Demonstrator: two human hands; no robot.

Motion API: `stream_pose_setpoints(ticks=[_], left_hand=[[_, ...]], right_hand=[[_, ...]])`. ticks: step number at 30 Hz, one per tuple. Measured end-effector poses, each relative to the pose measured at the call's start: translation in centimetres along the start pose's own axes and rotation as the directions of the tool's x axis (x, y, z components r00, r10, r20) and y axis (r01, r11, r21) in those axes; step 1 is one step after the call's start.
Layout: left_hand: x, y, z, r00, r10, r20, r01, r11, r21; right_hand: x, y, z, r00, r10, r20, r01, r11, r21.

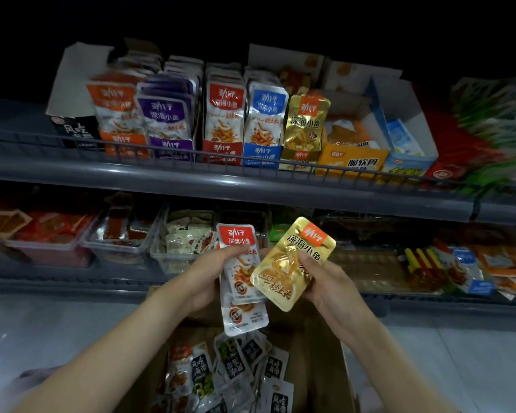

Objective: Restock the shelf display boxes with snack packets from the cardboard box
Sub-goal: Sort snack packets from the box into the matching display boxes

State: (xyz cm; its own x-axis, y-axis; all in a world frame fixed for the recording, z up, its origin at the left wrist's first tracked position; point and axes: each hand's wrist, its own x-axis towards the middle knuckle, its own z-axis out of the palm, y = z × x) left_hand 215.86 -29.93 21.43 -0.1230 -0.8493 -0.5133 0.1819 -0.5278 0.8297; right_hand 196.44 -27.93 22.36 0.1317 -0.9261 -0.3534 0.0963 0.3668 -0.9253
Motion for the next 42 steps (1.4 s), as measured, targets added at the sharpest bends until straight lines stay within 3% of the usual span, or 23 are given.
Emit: stream_pose_setpoints(ticks=[4,10,14,18,20,27,30,31,34,36,38,39,40,42], left_hand=[[-0.4,1.1,-0.6,1.0,-0.012,0.017,0.013,1.0,-0.022],[-0.7,4.2,-0.7,0.998,0.061,-0.033,-0.061,0.998,0.012],[-0.4,8.0,-0.3,0.986,0.152,-0.062,-0.149,0.988,0.044],[0.2,11.3,0.4,0.968,0.242,-0.061,-0.237,0.968,0.077],[0.6,12.3,0.6,0.96,0.27,-0.074,-0.266,0.962,0.062],[0.6,13.4,0.8,0.959,0.278,-0.05,-0.275,0.96,0.049],[0.5,13.4,0.5,0.958,0.285,-0.039,-0.282,0.957,0.076],[0.5,13.3,0.4,0.958,0.285,-0.038,-0.282,0.957,0.073],[0.1,13.2,0.4,0.956,0.291,-0.035,-0.289,0.956,0.05],[0.0,13.0,0.2,0.948,0.317,-0.036,-0.315,0.948,0.045],[-0.4,12.9,0.1,0.938,0.346,-0.034,-0.344,0.938,0.046],[-0.6,12.8,0.0,0.933,0.359,-0.031,-0.357,0.933,0.052],[-0.8,12.8,0.0,0.928,0.371,-0.025,-0.369,0.928,0.062],[-1.3,12.7,0.0,0.92,0.392,-0.007,-0.39,0.917,0.079]], right_hand=[[0.4,-1.7,-0.9,0.989,-0.124,-0.082,0.112,0.984,-0.137],[2.2,-7.1,-2.6,0.95,-0.29,-0.12,0.27,0.951,-0.153],[4.9,-13.3,-3.2,0.798,-0.586,-0.141,0.522,0.789,-0.324],[8.6,-18.9,-3.4,0.629,-0.777,-0.016,0.631,0.523,-0.572],[10.7,-20.8,-3.4,0.635,-0.772,0.045,0.614,0.467,-0.636],[14.3,-21.7,-2.5,0.783,-0.54,0.307,0.444,0.141,-0.885],[15.2,-20.3,-1.9,0.75,-0.547,0.372,0.323,-0.187,-0.928],[15.3,-19.8,-1.7,0.734,-0.568,0.372,0.283,-0.243,-0.928],[15.2,-19.1,-1.5,0.723,-0.599,0.343,0.185,-0.31,-0.933],[14.0,-19.0,-0.6,0.661,-0.652,0.371,0.173,-0.349,-0.921],[12.2,-18.7,1.4,0.56,-0.733,0.386,0.306,-0.25,-0.919],[11.1,-18.5,2.7,0.578,-0.733,0.359,0.439,-0.092,-0.894],[9.9,-18.3,4.0,0.659,-0.671,0.34,0.553,0.126,-0.824],[8.1,-17.8,6.1,0.816,-0.4,0.417,0.577,0.542,-0.61]])
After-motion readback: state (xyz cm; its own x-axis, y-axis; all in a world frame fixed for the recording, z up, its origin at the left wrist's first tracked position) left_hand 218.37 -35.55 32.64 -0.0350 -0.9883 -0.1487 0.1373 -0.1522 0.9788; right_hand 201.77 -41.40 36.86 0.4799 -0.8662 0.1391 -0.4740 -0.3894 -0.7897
